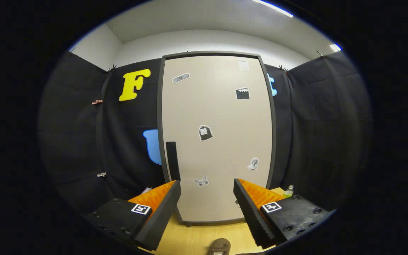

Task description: Open the shoe cabinet door, grab the shoes and put them into the shoe cabinet, then close the shoe cabinet door.

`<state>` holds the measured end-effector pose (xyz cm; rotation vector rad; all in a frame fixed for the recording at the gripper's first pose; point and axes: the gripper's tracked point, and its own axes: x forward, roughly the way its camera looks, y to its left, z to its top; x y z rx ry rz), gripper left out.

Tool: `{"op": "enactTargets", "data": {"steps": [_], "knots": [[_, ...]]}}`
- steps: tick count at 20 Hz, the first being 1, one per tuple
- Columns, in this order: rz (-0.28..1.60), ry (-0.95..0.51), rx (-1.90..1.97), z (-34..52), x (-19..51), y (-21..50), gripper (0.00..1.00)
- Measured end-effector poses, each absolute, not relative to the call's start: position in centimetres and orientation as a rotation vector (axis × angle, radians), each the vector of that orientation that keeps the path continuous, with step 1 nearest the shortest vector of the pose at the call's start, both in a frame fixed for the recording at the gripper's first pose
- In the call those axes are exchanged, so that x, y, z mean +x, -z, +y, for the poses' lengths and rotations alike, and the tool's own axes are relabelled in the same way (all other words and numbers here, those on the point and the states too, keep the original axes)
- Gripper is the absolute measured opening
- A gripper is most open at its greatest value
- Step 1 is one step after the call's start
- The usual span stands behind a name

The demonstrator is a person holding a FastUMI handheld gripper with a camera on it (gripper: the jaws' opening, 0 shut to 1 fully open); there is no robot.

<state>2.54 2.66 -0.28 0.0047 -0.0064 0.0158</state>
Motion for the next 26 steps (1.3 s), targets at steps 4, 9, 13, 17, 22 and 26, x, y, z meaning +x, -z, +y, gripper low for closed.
{"op": "enactTargets", "data": {"steps": [4,9,13,17,22,26], "knots": [[-0.023,-0.033,-0.006,4.9,3.9,0.2,0.98],[-0.031,-0.032,0.015,7.0,7.0,0.1,0.98],[-0.017,-0.027,-0.002,8.9,10.6,0.6,0.98],[-0.007,-0.013,-0.005,10.2,13.9,1.3,0.98],[0.001,0.000,0.009,10.8,17.8,2.3,0.98],[-0.004,0.016,0.010,10.8,19.9,2.6,0.98]]}}
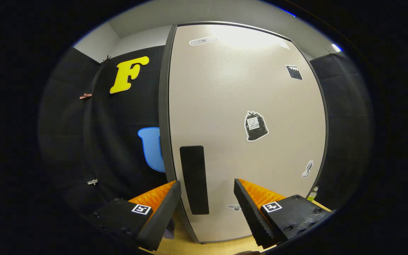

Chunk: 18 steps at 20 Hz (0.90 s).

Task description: Open the shoe cabinet door, grab the shoes and put them into the shoe cabinet, then close the shoe cabinet door.

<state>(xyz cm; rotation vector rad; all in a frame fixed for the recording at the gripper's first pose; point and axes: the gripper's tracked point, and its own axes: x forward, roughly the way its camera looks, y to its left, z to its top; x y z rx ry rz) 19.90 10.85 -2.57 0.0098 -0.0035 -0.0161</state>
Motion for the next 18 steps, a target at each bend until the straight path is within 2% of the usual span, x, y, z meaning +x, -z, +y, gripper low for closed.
{"op": "enactTargets", "data": {"steps": [3,4,5,6,9,10,11,13,17,18], "knots": [[0.000,0.029,0.001,10.9,20.9,2.8,0.97],[0.000,0.034,-0.002,11.0,20.9,2.8,0.94],[0.002,0.042,-0.002,10.9,21.0,2.9,0.85],[0.002,0.026,0.001,11.3,21.0,3.2,0.83],[-0.002,0.018,-0.019,12.2,21.0,3.0,0.55],[-0.003,0.019,-0.032,12.4,20.9,2.9,0.52],[-0.006,0.030,-0.043,12.4,21.2,3.0,0.41],[-0.009,0.047,-0.050,12.3,20.9,2.9,0.40],[0.001,0.051,-0.045,12.2,21.1,3.1,0.28],[0.003,0.049,-0.046,12.2,20.9,3.1,0.28]]}}
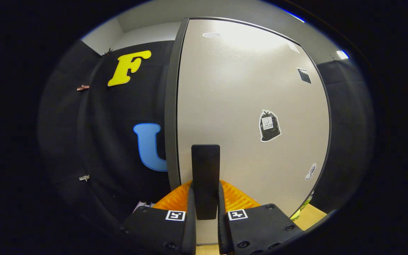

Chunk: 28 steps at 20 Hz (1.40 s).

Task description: Open the shoe cabinet door, grab the shoes and put them into the shoe cabinet, then close the shoe cabinet door.

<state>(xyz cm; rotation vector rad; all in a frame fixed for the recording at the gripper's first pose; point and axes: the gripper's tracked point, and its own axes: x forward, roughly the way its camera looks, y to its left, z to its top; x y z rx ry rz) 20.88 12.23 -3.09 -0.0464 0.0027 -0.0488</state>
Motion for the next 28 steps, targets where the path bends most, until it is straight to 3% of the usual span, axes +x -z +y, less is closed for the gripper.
{"op": "enactTargets", "data": {"steps": [28], "knots": [[0.051,-0.283,-0.019,4.1,3.1,2.3,0.28]]}}
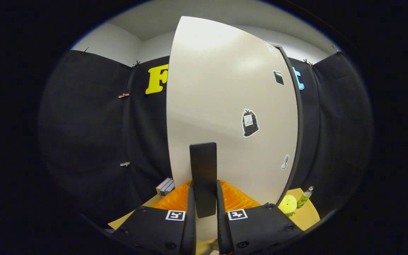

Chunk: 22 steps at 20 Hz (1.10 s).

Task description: Open the shoe cabinet door, grab the shoes and put them into the shoe cabinet, then close the shoe cabinet door.

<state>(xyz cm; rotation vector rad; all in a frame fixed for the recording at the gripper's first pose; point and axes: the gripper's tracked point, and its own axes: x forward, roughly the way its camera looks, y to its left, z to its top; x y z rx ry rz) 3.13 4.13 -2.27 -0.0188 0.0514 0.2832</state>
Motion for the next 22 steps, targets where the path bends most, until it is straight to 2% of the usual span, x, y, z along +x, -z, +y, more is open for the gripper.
{"op": "enactTargets", "data": {"steps": [8,22], "knots": [[0.060,-0.250,-0.004,-1.8,-0.8,1.8,0.28],[0.011,-0.067,0.041,-10.7,-6.0,-0.4,0.27]]}}
